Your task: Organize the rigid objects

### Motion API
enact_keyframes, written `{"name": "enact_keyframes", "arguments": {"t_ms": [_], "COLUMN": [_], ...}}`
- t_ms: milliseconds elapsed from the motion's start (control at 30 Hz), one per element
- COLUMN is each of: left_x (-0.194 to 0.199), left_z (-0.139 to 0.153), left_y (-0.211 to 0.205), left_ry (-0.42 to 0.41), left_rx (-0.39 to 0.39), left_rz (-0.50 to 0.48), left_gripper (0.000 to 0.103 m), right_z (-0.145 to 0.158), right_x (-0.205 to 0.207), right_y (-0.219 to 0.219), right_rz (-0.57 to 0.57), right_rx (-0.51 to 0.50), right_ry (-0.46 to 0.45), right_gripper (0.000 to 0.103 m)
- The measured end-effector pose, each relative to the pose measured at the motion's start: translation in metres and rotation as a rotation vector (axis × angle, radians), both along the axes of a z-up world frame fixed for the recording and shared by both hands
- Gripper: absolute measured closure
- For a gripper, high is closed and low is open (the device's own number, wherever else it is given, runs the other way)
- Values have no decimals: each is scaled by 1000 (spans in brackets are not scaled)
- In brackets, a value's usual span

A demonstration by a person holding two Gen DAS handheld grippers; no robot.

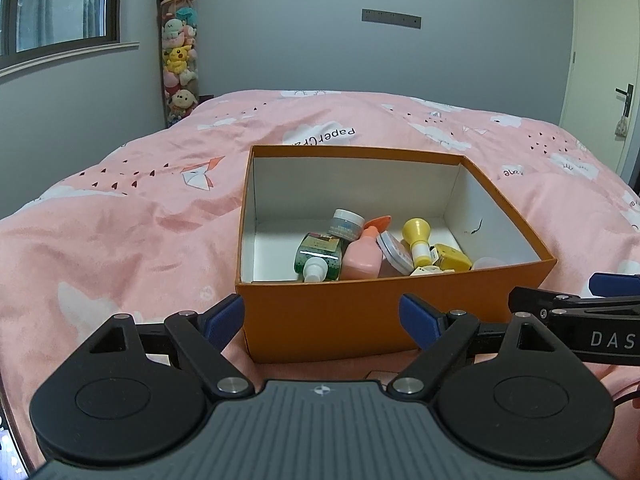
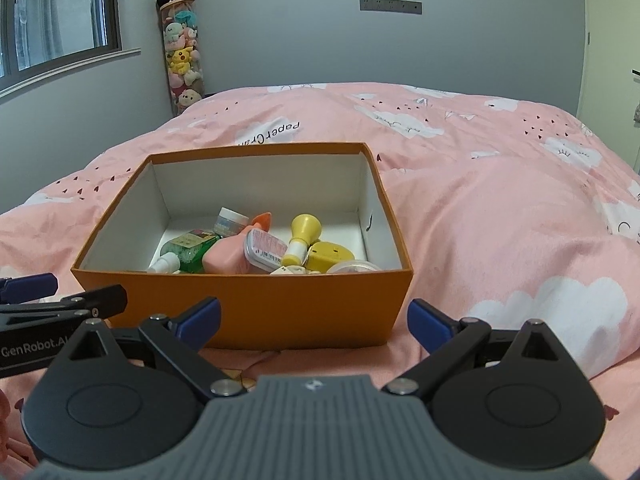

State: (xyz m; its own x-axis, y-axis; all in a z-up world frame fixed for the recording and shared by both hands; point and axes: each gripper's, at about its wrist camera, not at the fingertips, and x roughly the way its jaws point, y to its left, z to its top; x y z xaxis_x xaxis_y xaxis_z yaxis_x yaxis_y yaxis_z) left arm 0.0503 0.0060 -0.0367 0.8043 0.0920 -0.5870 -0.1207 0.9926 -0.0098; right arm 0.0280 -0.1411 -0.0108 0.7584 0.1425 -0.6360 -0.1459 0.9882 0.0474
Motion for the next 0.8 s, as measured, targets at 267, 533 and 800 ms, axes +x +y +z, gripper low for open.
{"name": "enact_keyframes", "arguments": {"t_ms": [267,533,800], "left_x": [1,1,-2], "left_z": [0,0,0], "left_y": [0,0,-1], "left_ry": [1,1,-3], "left_rx": [2,-1,1], "left_rz": [3,0,-14], "left_gripper": [1,1,1], "right_z": [-2,-4,-5], "right_x": [2,3,3], "right_y": [0,0,0], "right_rz": [7,10,13], "right_rx": [0,0,0], "right_ry": [13,19,24], "right_gripper": [5,5,5]}}
